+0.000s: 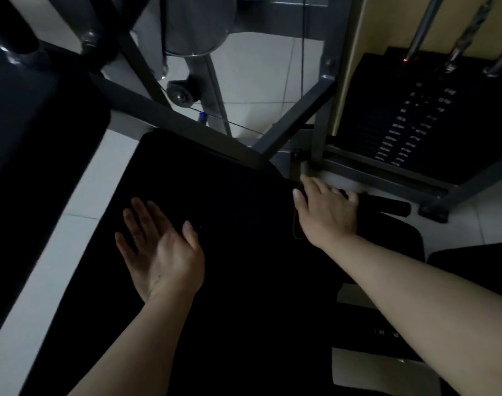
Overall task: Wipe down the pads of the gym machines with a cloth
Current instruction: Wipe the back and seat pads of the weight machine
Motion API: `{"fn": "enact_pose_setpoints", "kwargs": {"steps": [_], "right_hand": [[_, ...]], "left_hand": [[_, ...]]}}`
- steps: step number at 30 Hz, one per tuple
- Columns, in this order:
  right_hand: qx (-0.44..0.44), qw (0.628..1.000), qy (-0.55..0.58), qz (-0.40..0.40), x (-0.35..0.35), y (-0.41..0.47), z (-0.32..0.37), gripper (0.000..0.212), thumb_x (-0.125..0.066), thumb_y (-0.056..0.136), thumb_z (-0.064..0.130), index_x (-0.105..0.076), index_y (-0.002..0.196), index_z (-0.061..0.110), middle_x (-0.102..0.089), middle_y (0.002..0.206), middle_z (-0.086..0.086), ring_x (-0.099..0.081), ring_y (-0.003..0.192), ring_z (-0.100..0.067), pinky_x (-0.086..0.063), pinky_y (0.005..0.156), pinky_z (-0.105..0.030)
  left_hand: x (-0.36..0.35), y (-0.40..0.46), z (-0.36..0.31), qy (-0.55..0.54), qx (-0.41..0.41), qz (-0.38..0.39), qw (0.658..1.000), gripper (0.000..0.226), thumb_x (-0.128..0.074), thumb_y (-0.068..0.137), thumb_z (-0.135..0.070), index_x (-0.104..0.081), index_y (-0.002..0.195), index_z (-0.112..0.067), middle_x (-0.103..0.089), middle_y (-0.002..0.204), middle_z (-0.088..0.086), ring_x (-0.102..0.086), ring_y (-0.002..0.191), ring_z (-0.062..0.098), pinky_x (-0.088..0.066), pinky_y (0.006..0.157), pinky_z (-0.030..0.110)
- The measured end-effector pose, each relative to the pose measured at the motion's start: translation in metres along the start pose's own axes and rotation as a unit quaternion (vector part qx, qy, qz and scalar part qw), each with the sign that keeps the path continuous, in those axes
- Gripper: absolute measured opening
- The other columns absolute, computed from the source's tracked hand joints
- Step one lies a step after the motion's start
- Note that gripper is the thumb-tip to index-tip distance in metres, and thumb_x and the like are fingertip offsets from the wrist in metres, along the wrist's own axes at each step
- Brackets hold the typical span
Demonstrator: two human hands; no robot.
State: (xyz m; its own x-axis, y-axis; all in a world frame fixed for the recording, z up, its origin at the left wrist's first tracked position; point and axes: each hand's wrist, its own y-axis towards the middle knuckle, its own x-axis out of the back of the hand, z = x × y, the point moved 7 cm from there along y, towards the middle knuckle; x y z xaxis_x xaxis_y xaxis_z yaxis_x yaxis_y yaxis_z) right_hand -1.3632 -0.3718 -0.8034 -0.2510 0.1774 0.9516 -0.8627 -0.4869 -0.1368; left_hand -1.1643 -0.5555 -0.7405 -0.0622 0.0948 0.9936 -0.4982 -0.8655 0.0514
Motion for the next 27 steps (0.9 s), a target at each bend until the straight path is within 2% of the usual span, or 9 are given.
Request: {"fn": "enact_pose_setpoints", "kwargs": {"steps": [3, 5, 10, 15, 21, 24, 27], "right_hand": [[0.016, 0.999, -0.001, -0.030, 0.000, -0.004, -0.011, 0.050, -0.018, 0.100, 0.044, -0.041, 0.139, 0.024, -0.050, 0.138, 0.004, -0.051, 0.120, -0.020, -0.028, 0.101, -0.041], [0.037, 0.999, -0.004, -0.037, -0.003, -0.007, -0.022, 0.051, -0.018, 0.099, 0.043, -0.045, 0.138, 0.022, -0.052, 0.136, 0.004, -0.052, 0.119, -0.019, -0.029, 0.100, -0.040], [0.018, 0.999, 0.011, -0.040, -0.010, -0.020, -0.069, 0.062, -0.009, 0.094, 0.044, -0.051, 0.133, 0.020, -0.056, 0.133, 0.004, -0.053, 0.119, -0.018, -0.031, 0.102, -0.040], [-0.032, 0.998, 0.014, -0.047, -0.014, -0.030, -0.115, 0.056, -0.015, 0.097, 0.041, -0.054, 0.130, 0.018, -0.059, 0.129, 0.001, -0.054, 0.117, -0.021, -0.031, 0.100, -0.038], [-0.124, 0.990, 0.012, -0.059, -0.015, -0.041, -0.158, 0.051, -0.020, 0.100, 0.035, -0.063, 0.107, 0.009, -0.064, 0.106, -0.011, -0.058, 0.097, -0.033, -0.037, 0.085, -0.040], [-0.175, 0.977, 0.028, -0.118, -0.014, -0.045, -0.146, 0.058, -0.019, 0.095, 0.040, -0.066, 0.099, 0.007, -0.067, 0.099, -0.013, -0.061, 0.092, -0.033, -0.037, 0.093, -0.042], [-0.207, 0.961, 0.086, -0.159, -0.014, -0.047, -0.134, 0.059, -0.021, 0.092, 0.039, -0.069, 0.100, 0.006, -0.069, 0.106, -0.012, -0.062, 0.099, -0.031, -0.034, 0.101, -0.042]], "left_hand": [[0.000, 0.000, 0.000, -0.003, -0.005, -0.006, 1.000, 0.071, -0.029, 0.095, -0.042, -0.007, 0.152, -0.006, 0.002, 0.161, 0.009, 0.003, 0.147, 0.025, 0.001, 0.117, 0.046], [-0.002, 0.000, 0.001, -0.003, -0.007, -0.011, 1.000, 0.071, -0.030, 0.096, -0.042, -0.008, 0.152, -0.005, 0.001, 0.161, 0.010, 0.002, 0.147, 0.024, 0.000, 0.117, 0.046], [-0.004, 0.000, 0.002, -0.006, -0.012, -0.032, 0.999, 0.069, -0.031, 0.096, -0.041, -0.009, 0.151, -0.004, -0.002, 0.160, 0.011, 0.000, 0.147, 0.025, 0.000, 0.117, 0.047], [-0.004, 0.000, 0.003, -0.015, -0.014, -0.042, 0.999, 0.068, -0.030, 0.097, -0.041, -0.009, 0.151, -0.005, -0.002, 0.160, 0.010, 0.000, 0.147, 0.024, 0.002, 0.117, 0.046], [-0.003, 0.000, 0.002, -0.017, -0.009, -0.045, 0.999, 0.070, -0.031, 0.096, -0.041, -0.008, 0.151, -0.004, -0.002, 0.160, 0.012, 0.001, 0.147, 0.025, 0.002, 0.117, 0.047], [-0.004, 0.000, 0.002, -0.019, -0.007, -0.040, 0.999, 0.070, -0.031, 0.096, -0.041, -0.009, 0.151, -0.003, -0.002, 0.160, 0.012, 0.000, 0.147, 0.026, 0.001, 0.117, 0.048], [-0.005, -0.001, 0.001, -0.018, -0.006, -0.039, 0.999, 0.070, -0.031, 0.096, -0.041, -0.009, 0.151, -0.003, -0.003, 0.160, 0.013, 0.000, 0.147, 0.027, 0.001, 0.117, 0.048]]}}
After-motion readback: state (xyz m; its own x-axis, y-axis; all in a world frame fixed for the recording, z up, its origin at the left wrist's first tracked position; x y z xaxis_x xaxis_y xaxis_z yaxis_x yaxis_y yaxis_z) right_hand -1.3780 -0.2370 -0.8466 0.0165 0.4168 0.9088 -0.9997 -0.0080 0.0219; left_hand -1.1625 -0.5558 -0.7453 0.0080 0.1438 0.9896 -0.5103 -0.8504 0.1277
